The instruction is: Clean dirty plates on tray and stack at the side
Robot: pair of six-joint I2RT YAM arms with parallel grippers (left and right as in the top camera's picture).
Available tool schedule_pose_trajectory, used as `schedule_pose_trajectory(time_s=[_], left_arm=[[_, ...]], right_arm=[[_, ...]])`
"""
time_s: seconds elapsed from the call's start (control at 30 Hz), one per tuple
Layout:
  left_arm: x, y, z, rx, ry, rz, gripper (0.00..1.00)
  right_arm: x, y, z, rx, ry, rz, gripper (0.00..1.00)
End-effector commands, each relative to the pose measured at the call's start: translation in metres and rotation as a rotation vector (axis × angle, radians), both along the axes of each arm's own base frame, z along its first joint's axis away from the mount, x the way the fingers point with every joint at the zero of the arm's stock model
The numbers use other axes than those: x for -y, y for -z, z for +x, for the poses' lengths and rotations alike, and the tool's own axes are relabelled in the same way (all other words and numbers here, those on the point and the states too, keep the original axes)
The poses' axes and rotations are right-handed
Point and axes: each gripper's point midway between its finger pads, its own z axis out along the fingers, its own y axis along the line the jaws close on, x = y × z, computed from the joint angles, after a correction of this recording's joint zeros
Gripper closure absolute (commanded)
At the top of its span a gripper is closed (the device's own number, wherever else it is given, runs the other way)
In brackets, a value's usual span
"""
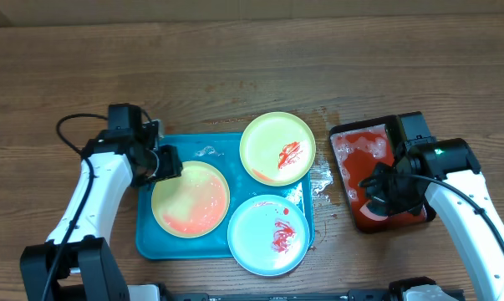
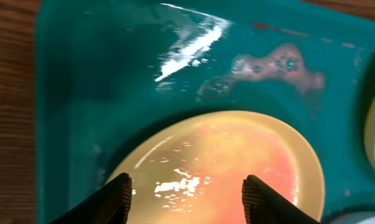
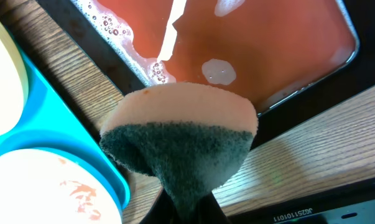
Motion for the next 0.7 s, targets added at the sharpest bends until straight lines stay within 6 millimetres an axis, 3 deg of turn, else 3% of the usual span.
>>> schedule_pose_trajectory(time_s=[0.0, 0.17, 0.33, 0.53, 0.67], left_arm=[[-0.022, -0.001, 0.003, 0.004, -0.093, 0.031, 0.41], [-0.03, 0.012, -0.004, -0.011, -0.123, 0.03, 0.39], [-0.026, 0.045, -0.025, -0.08, -0.106, 0.02, 0.44], [-0.022, 0.064, -0.032, -0.118, -0.098, 0.003, 0.46], [-0.022, 0.071, -0.034, -0.138, -0.091, -0.001, 0.7]], right_arm=[[-0.004, -0.003, 0.001, 0.013, -0.005, 0.02, 0.96], [-0.004, -0.003, 0.002, 0.015, -0.005, 0.024, 0.96], [-0.009, -0.003, 0.001, 0.01, -0.007, 0.052, 0.96], [-0.009, -0.003, -0.001, 0.003, -0.007, 0.053, 0.96], [-0.009, -0.003, -0.002, 0.002, -0.022, 0.054, 0.96]])
